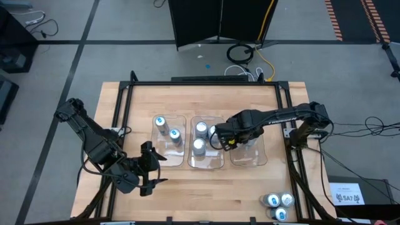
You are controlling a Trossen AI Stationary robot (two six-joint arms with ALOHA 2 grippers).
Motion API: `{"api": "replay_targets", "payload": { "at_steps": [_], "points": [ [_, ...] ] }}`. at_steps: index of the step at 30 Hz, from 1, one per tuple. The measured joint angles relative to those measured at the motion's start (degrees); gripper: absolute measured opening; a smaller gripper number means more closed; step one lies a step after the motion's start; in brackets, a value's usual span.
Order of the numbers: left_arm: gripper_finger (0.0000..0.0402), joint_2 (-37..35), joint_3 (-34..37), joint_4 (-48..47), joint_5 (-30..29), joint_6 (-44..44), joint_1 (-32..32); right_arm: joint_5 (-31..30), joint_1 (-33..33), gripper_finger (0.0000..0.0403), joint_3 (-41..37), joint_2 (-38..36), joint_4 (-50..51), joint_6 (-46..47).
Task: Sort soda cans
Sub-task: Put the white soda can into the right transparent bin
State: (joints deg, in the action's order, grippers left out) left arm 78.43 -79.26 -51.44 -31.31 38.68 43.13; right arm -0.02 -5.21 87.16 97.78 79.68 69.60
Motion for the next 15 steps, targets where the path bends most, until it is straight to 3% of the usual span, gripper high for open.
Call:
{"api": "replay_targets", "payload": {
  "at_steps": [15],
  "points": [
    [0.0361, 0.0, 0.0, 0.06, 0.04, 0.02, 0.0, -2.04, 1.81, 0.026, -4.53, 0.0, -4.17, 0.3]
  ]
}}
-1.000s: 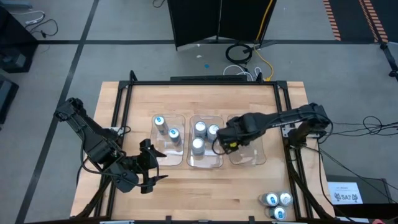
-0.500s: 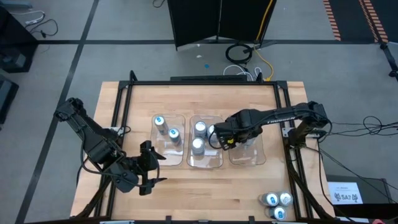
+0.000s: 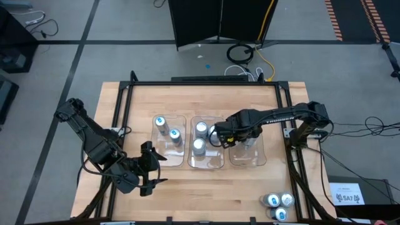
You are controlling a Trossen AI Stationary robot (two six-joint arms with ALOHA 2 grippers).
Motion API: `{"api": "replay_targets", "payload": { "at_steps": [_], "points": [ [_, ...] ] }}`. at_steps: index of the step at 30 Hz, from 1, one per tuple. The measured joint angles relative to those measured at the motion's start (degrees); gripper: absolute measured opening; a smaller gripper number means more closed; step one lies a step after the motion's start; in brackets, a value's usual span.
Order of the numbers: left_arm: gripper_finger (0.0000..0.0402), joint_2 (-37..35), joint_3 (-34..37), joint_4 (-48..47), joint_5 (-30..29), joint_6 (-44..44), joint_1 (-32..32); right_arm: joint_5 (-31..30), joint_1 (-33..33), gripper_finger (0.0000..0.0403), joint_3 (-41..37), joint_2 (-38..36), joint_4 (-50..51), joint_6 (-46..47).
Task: Sort soda cans
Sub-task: Put the white soda can into the right transparent bin, then put the top blue soda can in the left transparent bin
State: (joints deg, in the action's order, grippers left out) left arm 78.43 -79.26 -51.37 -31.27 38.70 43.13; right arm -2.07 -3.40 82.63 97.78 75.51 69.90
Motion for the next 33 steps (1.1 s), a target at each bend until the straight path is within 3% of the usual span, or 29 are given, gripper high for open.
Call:
{"api": "replay_targets", "payload": {
  "at_steps": [18, 27, 33],
  "points": [
    [0.0361, 0.0, 0.0, -0.02, 0.02, 0.0, 0.0, -0.94, -0.94, 0.0334, 0.07, -0.87, 0.3, -1.98],
    [0.0361, 0.0, 0.0, -0.02, 0.02, 0.0, 0.0, -0.94, -1.6, 0.0347, 2.75, -9.22, 1.02, 2.04],
    [0.0361, 0.0, 0.0, -0.04, 0.02, -0.02, 0.0, -1.3, -8.26, 0.0348, 2.95, -15.77, 1.46, 9.87]
  ]
}}
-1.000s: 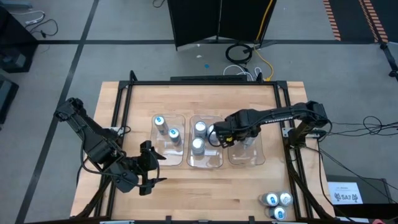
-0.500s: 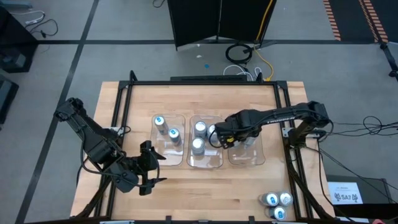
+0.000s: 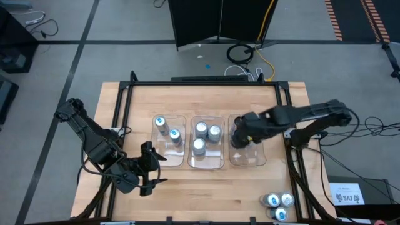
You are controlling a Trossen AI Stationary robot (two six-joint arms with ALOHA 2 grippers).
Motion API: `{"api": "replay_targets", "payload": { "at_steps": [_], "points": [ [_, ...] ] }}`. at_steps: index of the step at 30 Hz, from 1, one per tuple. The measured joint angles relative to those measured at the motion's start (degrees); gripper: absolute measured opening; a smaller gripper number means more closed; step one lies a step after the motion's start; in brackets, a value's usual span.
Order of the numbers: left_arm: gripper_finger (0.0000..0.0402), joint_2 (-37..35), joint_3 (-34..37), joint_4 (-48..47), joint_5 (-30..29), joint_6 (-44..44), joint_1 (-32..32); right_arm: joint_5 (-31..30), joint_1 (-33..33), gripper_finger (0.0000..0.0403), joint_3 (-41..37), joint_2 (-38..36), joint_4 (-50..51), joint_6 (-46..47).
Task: Sort soda cans
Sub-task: Put the top blue soda can in the left transparent bin
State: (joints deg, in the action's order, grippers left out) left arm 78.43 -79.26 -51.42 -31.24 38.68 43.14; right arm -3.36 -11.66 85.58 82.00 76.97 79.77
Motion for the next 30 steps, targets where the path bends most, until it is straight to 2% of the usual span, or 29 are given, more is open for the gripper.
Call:
{"api": "replay_targets", "payload": {
  "at_steps": [4, 8, 12, 15, 20, 24, 30],
  "points": [
    [0.0361, 0.0, 0.0, 0.0, 0.0, 0.0, 0.0, -2.69, -7.73, 0.0348, 0.0, -1.48, 2.36, 8.17],
    [0.0361, 0.0, 0.0, 0.02, 0.0, 0.0, 0.0, -2.71, -16.35, 0.0348, 0.0, -0.4, 3.37, 16.14],
    [0.0361, 0.0, 0.0, 0.02, 0.0, 0.0, 0.02, -2.15, -24.79, 0.0348, -0.02, 2.54, 6.08, 28.52],
    [0.0361, 0.0, 0.0, 0.02, 0.0, 0.0, 0.0, 1.19, -31.06, 0.0348, -0.02, 4.37, 8.24, 37.99],
    [0.0361, 0.0, 0.0, -0.02, -0.04, -0.02, 0.0, 1.87, -40.55, 0.0348, -0.04, 5.04, 5.68, 52.0],
    [0.0361, 0.0, 0.0, 0.01, -0.07, -0.02, 0.02, 2.3, -44.42, 0.0348, -0.04, 5.73, 3.17, 53.34],
    [0.0361, 0.0, 0.0, 0.02, -0.11, -0.04, 0.02, 2.08, -44.72, 0.0348, -0.07, 9.2, 0.62, 51.74]
  ]
}}
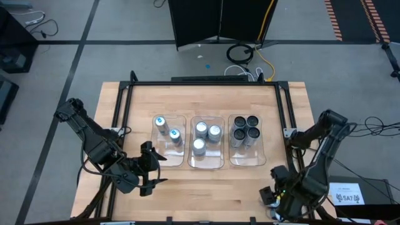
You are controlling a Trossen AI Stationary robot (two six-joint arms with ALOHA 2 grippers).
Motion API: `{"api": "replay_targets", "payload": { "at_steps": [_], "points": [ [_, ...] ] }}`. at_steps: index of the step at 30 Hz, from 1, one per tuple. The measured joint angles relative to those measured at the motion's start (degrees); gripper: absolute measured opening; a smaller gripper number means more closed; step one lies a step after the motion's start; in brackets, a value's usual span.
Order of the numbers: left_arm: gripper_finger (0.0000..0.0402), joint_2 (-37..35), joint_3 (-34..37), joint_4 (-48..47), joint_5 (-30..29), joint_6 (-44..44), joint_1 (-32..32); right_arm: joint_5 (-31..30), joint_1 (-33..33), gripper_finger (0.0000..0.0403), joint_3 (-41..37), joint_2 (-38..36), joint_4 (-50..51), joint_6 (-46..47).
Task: Sort soda cans
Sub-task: Put the top blue soda can in the left transparent bin
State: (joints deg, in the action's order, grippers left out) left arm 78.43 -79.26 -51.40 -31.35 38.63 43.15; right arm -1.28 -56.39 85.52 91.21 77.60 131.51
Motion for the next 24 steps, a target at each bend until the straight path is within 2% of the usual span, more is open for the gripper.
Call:
{"api": "replay_targets", "payload": {
  "at_steps": [4, 9, 17, 24],
  "points": [
    [0.0361, 0.0, 0.0, 0.02, -0.04, 0.01, -0.01, 0.78, -0.02, 0.0348, -0.02, 2.67, -3.46, -1.64],
    [0.0361, 0.0, -0.01, 0.03, -0.22, 0.0, -0.02, 4.77, -0.01, 0.0344, -0.04, 6.23, -4.9, -3.41],
    [0.0361, 0.0, 0.0, 0.04, -0.38, 0.0, 0.0, 5.82, 0.45, 0.0319, 0.0, 8.47, -4.12, -5.32],
    [0.0361, 0.0, 0.0, 0.5, -0.39, 0.03, -0.01, 5.76, 1.36, 0.028, 0.01, 8.6, -5.56, -5.92]
  ]
}}
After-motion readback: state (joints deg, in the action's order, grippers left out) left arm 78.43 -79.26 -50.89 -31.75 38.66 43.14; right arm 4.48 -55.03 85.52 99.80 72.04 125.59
